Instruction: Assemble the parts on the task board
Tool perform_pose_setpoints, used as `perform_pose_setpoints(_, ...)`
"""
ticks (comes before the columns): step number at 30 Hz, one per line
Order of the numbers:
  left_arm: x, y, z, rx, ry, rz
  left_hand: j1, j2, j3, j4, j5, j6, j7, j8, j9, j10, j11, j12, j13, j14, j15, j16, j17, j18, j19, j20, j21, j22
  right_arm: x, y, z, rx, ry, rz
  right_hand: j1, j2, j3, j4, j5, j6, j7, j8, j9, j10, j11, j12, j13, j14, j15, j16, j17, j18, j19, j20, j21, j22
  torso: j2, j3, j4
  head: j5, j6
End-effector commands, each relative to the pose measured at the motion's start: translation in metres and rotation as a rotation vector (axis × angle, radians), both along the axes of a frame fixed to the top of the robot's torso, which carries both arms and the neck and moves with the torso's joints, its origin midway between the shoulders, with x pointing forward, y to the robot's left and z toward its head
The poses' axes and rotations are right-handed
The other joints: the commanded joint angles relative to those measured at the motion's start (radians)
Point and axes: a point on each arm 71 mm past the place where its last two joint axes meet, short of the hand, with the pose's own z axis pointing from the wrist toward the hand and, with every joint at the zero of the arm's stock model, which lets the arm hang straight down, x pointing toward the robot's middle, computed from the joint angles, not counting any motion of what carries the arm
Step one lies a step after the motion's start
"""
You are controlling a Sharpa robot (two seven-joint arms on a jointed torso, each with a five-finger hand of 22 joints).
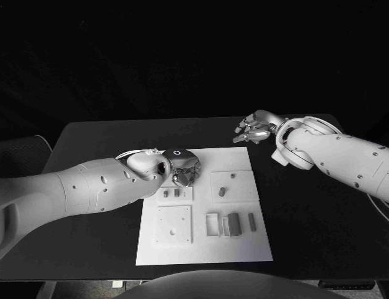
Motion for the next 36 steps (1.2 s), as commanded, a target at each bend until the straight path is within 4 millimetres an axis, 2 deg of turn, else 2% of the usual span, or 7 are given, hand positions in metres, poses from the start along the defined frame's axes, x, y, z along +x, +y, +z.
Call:
perform_pose_setpoints(1,-0.0012,-0.0022,-0.0025,-0.001,0.011,-0.002,0.001,0.011,0.007,0.0,0.004,0.003,0.007,-0.001,-0.001,0.01,0.002,0.004,0.001,0.001,0.006,0.006,-0.002,0.077,0.002,0.005,0.006,0.021,-0.0007,0.0014,0.0002,0.006,-0.001,0.011,-0.004,0.006,0.0,-0.005,0.004,0.001,0.005,0.005,0.001,0.004,-0.002,-0.001,-0.002,0.002,-0.007,-0.006,-0.001,0.009,0.0,-0.001,-0.007,0.011,0.001,-0.0003,-0.0009,0.0,0.0)
perform_pose_setpoints(20,-0.0008,0.001,-0.0055,0.013,0.018,0.008,0.004,0.016,0.015,-0.001,0.004,0.017,0.013,-0.002,-0.001,0.039,-0.007,0.023,0.013,0.006,-0.002,0.02,-0.007,0.081,0.009,0.002,0.018,0.022,-0.0009,0.001,0.0001,0.005,0.001,0.012,-0.005,0.006,0.0,-0.005,0.004,0.0,0.005,0.005,0.001,0.004,-0.002,-0.001,-0.002,0.003,-0.007,-0.006,-0.001,0.009,0.0,-0.001,-0.007,0.011,0.0,0.0,0.0007,-0.002,-0.004)
perform_pose_setpoints(30,-0.0011,0.0031,-0.006,0.02,0.022,0.011,-0.009,0.004,0.008,0.003,0.005,0.017,0.014,-0.005,-0.002,0.04,-0.009,0.029,0.018,0.008,-0.004,0.026,-0.008,0.079,0.011,0.0,0.022,0.022,-0.0009,0.0005,0.0,0.005,0.002,0.012,-0.005,0.006,0.0,-0.005,0.004,0.001,0.004,0.005,0.001,0.004,-0.002,-0.001,-0.003,0.003,-0.007,-0.006,-0.001,0.009,0.0,-0.001,-0.007,0.011,0.0,-0.0004,0.0004,-0.003,-0.005)
perform_pose_setpoints(36,0.0,0.0055,-0.0062,0.024,0.02,0.02,-0.019,-0.007,0.003,0.007,0.006,0.008,0.018,-0.014,-0.005,0.011,-0.001,0.019,0.015,0.002,0.003,0.027,-0.013,0.078,0.006,0.002,0.022,0.02,-0.0008,0.0005,0.0,0.005,0.003,0.012,-0.005,0.006,0.0,-0.006,0.004,0.001,0.004,0.005,0.001,0.004,-0.002,-0.001,-0.003,0.003,-0.007,-0.007,-0.001,0.009,0.0,-0.001,-0.007,0.011,0.0,0.0,0.0002,-0.003,-0.006)
